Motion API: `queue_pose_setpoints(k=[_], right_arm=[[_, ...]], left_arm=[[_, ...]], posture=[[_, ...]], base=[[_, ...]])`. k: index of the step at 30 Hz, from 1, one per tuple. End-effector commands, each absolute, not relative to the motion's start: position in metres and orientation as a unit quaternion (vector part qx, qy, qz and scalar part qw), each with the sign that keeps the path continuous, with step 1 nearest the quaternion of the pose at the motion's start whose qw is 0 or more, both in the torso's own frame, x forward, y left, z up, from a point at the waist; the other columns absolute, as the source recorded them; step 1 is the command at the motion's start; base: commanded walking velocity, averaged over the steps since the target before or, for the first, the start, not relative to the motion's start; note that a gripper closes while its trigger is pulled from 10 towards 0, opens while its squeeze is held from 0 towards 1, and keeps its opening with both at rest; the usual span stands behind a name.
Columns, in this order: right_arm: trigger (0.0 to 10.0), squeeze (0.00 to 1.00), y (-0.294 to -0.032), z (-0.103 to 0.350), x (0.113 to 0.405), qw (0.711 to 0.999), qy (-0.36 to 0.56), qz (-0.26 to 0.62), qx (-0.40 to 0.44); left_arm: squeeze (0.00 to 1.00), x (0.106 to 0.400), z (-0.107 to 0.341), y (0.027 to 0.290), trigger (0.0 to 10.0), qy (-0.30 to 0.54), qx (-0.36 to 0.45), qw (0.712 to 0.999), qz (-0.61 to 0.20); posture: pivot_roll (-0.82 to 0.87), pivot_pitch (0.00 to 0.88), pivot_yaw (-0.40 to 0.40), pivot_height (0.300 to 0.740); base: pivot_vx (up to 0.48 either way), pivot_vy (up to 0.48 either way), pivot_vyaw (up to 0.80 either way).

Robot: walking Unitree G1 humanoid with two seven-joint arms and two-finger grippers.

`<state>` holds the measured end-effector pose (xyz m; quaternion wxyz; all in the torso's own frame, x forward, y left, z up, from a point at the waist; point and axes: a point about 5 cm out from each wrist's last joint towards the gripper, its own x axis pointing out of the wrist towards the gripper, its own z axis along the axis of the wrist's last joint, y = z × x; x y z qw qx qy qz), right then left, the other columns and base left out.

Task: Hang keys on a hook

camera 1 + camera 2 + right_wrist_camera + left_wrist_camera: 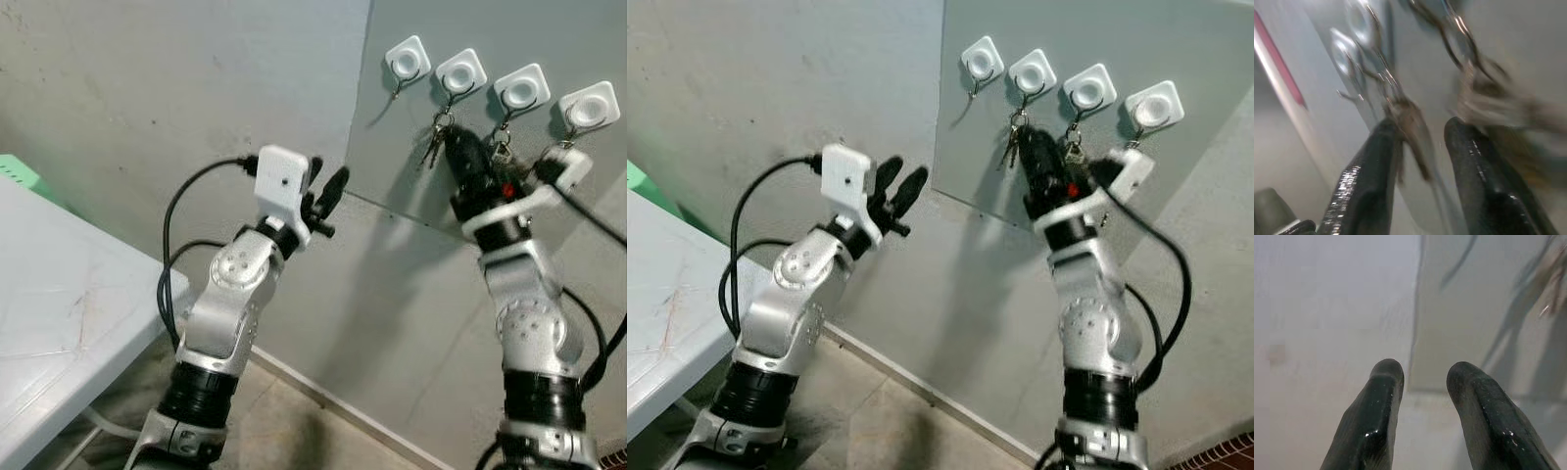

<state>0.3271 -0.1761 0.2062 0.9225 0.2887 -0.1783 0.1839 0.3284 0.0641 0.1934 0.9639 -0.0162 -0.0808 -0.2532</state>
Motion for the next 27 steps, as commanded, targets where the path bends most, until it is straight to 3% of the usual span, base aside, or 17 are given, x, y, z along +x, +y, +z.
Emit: queue_pose_setpoints(k=[1, 2, 3, 4, 10, 17, 27], right_arm=[[10.0, 1.0, -0.176, 0.2, 0.327, 0.935, -0.172, 0.173, 0.259], [10.0, 0.32, -0.176, 0.188, 0.324, 0.943, -0.156, 0.166, 0.242], [10.0, 0.32, -0.176, 0.188, 0.324, 0.943, -0.156, 0.166, 0.242], [10.0, 0.0, -0.176, 0.18, 0.322, 0.948, -0.146, 0.162, 0.23], [10.0, 0.0, -0.177, 0.129, 0.307, 0.97, -0.07, 0.116, 0.201], [10.0, 0.0, -0.187, 0.079, 0.295, 0.987, 0.025, 0.054, 0.149], [10.0, 0.0, -0.195, 0.017, 0.273, 0.986, 0.14, 0.037, 0.08]], left_arm=[[0.0, 0.33, 0.188, 0.068, 10.0, -0.078, -0.007, 0.969, -0.236], [0.0, 0.331, 0.18, 0.07, 10.0, -0.069, -0.002, 0.972, -0.224], [0.0, 0.331, 0.18, 0.07, 10.0, -0.069, -0.002, 0.972, -0.224], [0.0, 0.331, 0.174, 0.072, 10.0, -0.063, 0.002, 0.974, -0.217], [0.0, 0.33, 0.133, 0.086, 10.0, -0.017, 0.035, 0.984, -0.173], [0.0, 0.326, 0.095, 0.1, 10.0, 0.043, 0.019, 0.989, -0.137], [0.0, 0.308, 0.039, 0.11, 10.0, 0.122, 0.057, 0.982, -0.135]], posture=[[0.09, 0.0, -0.03, 0.74], [0.09, 0.0, -0.03, 0.74], [0.09, 0.0, -0.03, 0.74], [0.09, 0.0, -0.03, 0.74], [0.09, 0.0, -0.031, 0.74], [0.09, 0.0, -0.033, 0.74], [0.08, 0.0, -0.031, 0.74]], base=[[0.0, 0.0, 0.0], [0.0, 0.0, 0.0], [0.0, 0.0, 0.0], [0.0, 0.0, 0.0], [0.0, 0.0, 0.0], [0.0, 0.0, 0.0], [0.0, 0.0, 0.0]])
